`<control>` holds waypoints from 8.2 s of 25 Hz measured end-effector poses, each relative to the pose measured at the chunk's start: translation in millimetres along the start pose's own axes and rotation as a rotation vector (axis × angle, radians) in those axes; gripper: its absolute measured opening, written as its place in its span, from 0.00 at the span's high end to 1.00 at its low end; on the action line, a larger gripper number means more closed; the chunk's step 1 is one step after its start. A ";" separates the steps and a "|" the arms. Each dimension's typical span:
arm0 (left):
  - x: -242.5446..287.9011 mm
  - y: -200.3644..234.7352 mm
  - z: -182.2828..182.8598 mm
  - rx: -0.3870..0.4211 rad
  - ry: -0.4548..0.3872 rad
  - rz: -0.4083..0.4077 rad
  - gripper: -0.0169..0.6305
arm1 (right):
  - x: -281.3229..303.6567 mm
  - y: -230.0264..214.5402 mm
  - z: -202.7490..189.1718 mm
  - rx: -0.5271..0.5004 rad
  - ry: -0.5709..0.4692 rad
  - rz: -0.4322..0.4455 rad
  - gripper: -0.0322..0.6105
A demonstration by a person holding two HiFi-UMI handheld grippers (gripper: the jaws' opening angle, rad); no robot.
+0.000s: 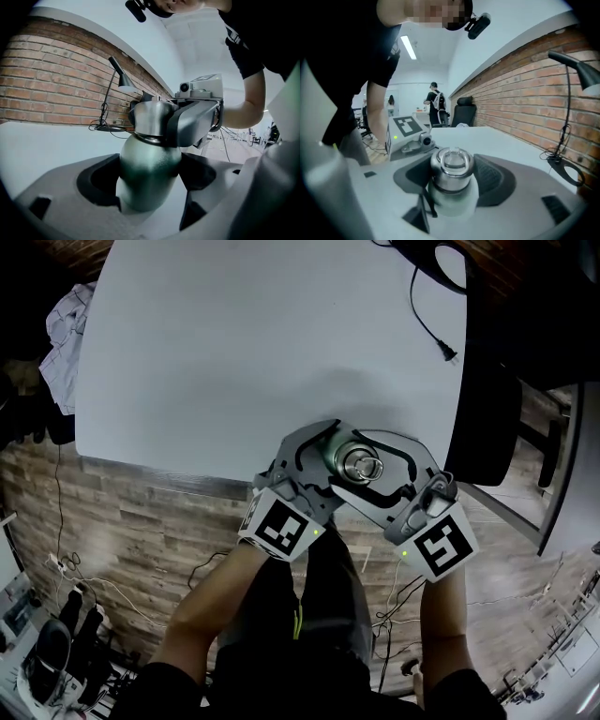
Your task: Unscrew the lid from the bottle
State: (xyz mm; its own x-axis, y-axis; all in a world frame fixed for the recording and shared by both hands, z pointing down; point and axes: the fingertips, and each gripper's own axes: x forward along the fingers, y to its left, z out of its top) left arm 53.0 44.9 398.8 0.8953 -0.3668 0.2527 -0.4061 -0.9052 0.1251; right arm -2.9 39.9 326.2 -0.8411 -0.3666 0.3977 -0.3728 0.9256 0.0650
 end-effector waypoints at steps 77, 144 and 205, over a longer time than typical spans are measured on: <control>0.7 3.4 6.6 -0.003 0.024 0.028 0.41 | -9.6 3.5 -4.5 0.087 -0.074 0.233 0.53; 0.8 2.5 5.3 0.013 0.033 0.030 0.41 | -8.8 -3.4 3.8 0.179 -0.196 -0.053 0.53; -73.4 2.6 18.9 -0.044 0.091 0.123 0.38 | -106.7 -41.8 69.0 0.271 -0.248 -0.376 0.53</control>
State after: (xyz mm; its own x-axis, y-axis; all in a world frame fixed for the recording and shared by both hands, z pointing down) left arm -10.3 65.5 362.5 0.8191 -0.4513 0.3542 -0.5208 -0.8439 0.1291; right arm 75.3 33.9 217.9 -0.6852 -0.7101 0.1623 -0.7269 0.6807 -0.0909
